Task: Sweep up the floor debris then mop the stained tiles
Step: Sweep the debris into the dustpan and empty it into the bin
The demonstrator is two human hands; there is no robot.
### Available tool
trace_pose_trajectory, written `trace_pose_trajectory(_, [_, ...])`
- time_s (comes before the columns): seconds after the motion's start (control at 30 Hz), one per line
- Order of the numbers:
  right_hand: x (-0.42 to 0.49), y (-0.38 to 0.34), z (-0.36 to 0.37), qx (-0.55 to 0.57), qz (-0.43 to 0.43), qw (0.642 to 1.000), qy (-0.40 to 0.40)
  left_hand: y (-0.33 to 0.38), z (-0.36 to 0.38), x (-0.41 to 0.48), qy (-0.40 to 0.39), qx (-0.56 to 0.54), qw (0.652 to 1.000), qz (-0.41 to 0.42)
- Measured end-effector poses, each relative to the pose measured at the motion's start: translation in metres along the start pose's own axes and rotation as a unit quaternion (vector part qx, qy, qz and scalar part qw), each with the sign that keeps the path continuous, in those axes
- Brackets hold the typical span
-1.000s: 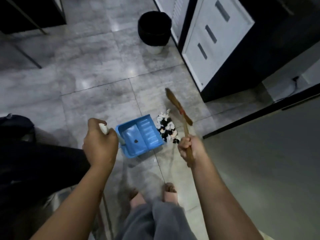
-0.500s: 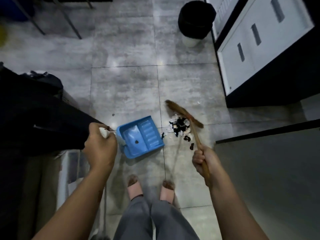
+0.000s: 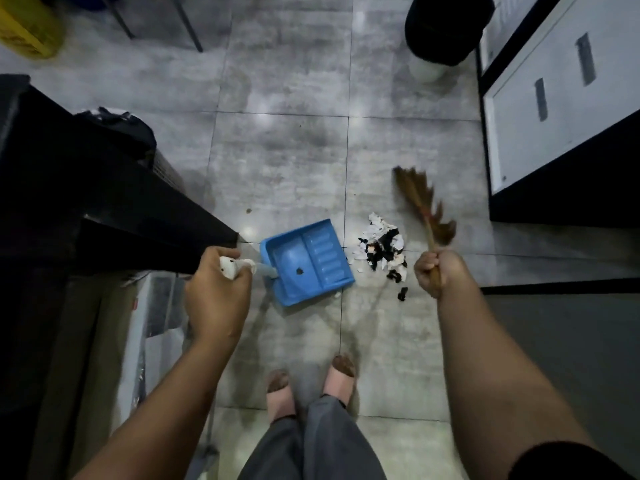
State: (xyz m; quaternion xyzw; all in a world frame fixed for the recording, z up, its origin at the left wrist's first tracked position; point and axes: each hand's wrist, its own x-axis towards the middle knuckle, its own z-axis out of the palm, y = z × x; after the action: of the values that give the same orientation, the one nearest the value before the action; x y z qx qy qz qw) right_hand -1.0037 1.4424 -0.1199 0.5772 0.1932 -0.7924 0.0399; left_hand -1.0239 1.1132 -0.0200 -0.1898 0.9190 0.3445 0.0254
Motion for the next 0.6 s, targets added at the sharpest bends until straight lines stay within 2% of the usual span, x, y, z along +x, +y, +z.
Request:
trace_pose_trajectory(0.2, [-0.070,0.061,-0.026,0.038,0.019,0.999,-0.021,0.005,-0.001,0.002,0.007,0.000,1.000,-0.005])
trace_pose_trajectory(0.3, [-0.092,0.065,-0.014,0.035,-0.009,0.999,-0.039,0.007,-0.005,0.002,0.013,-0.002,1.000,-0.005])
trace_pose_trajectory(0.4, [-0.083,0.051,0.021,-0.015,-0.025,0.998,-0.052,0.004,-0.011,0.002,0.017,-0.015,1.000,-0.009])
trace_pose_trajectory(0.6, [-0.025,0.015,0.079,-0.173,0.036,0.983,-0.054,-0.015,-0.021,-0.007,0.053,-0.027,0.998,-0.008])
